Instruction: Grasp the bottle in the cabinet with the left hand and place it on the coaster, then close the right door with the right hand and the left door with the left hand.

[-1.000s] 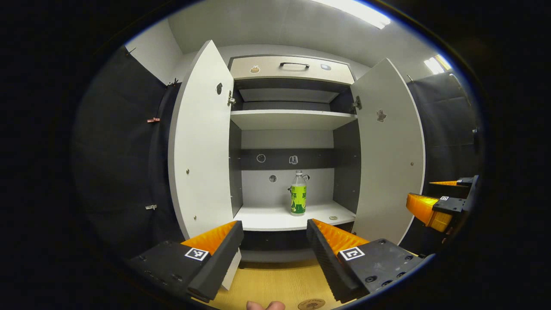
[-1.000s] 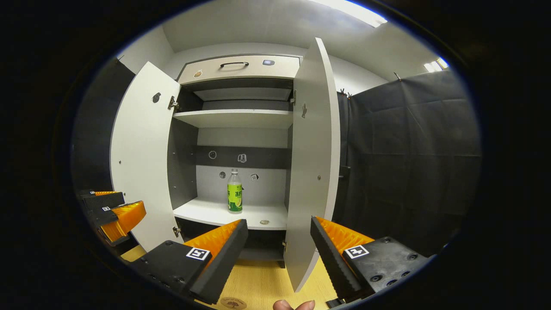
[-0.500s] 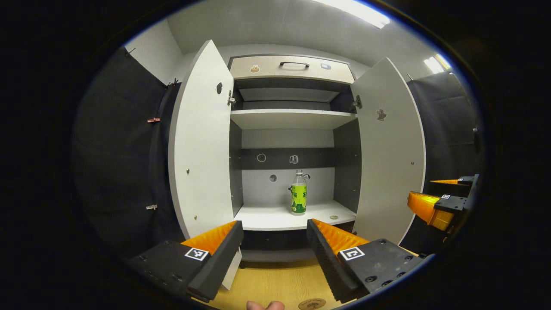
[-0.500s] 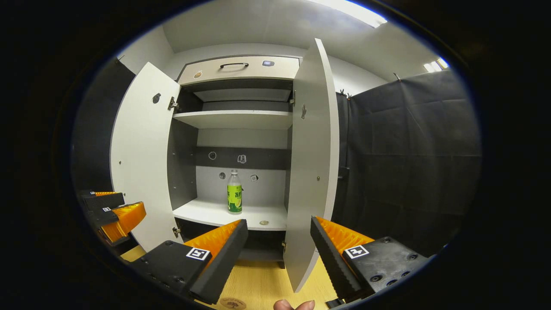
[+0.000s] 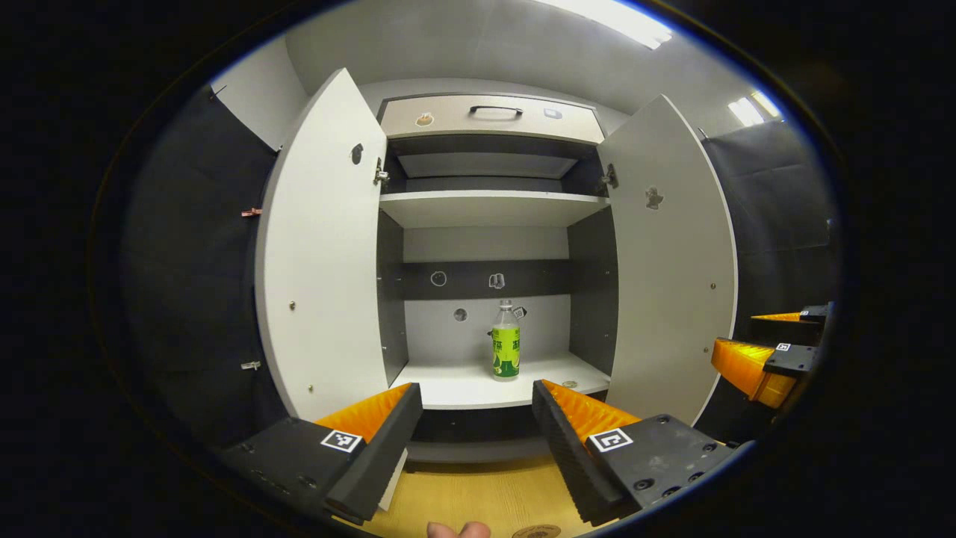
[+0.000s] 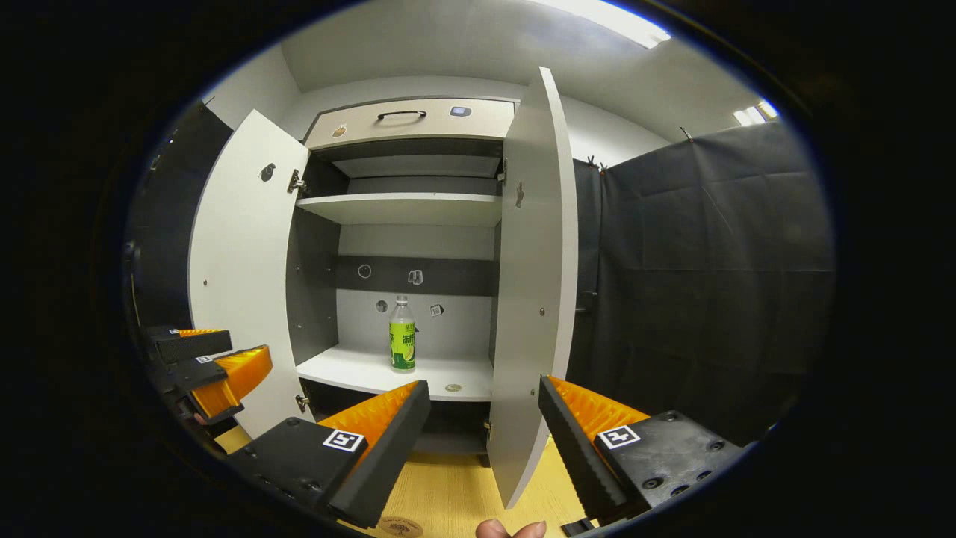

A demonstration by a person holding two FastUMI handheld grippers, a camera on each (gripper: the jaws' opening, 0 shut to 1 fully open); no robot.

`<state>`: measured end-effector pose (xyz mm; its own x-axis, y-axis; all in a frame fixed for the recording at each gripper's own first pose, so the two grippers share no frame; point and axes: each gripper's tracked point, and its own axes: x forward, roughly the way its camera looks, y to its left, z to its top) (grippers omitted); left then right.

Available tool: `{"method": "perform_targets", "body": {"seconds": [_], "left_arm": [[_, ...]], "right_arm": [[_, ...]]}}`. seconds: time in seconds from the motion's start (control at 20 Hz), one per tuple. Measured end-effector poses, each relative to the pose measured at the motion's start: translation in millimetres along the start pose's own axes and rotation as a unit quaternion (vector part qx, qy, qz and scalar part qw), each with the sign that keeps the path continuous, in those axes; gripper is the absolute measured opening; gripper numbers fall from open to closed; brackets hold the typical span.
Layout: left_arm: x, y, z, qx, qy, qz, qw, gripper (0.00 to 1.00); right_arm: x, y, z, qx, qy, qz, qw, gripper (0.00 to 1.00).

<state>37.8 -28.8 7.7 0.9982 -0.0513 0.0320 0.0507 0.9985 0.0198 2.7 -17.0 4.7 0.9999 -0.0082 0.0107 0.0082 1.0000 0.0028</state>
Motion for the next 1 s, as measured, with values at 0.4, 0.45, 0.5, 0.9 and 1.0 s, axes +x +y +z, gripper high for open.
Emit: {"method": "perform_targets", "body": {"seconds": [0.4, 0.45, 0.5, 0.9, 1.0], "left_arm": [[99, -32, -7, -0.025, -0.002, -0.027, 0.999, 0.95], [113, -34, -8, -0.026, 0.000, -0.028, 0.999, 0.95], [127, -35, -8, -0.025, -0.001, -0.028, 0.999, 0.95], [240, -59, -21, -0.013, 0.010, -0.048, 0.999, 0.95], [268, -58, -29, -0.013, 0.018, -0.041, 0.999, 0.95]], "right_arm": [[-11, -32, -3, 0.003, -0.008, -0.011, 1.000, 0.97], [-12, -37, -2, 0.002, -0.009, -0.014, 1.000, 0.97], [-15, -43, -2, 0.001, -0.011, -0.018, 1.000, 0.97], [-29, -80, -2, 0.004, -0.015, -0.043, 0.999, 0.97], [-31, -86, -2, 0.003, -0.017, -0.044, 0.999, 0.97]]}}
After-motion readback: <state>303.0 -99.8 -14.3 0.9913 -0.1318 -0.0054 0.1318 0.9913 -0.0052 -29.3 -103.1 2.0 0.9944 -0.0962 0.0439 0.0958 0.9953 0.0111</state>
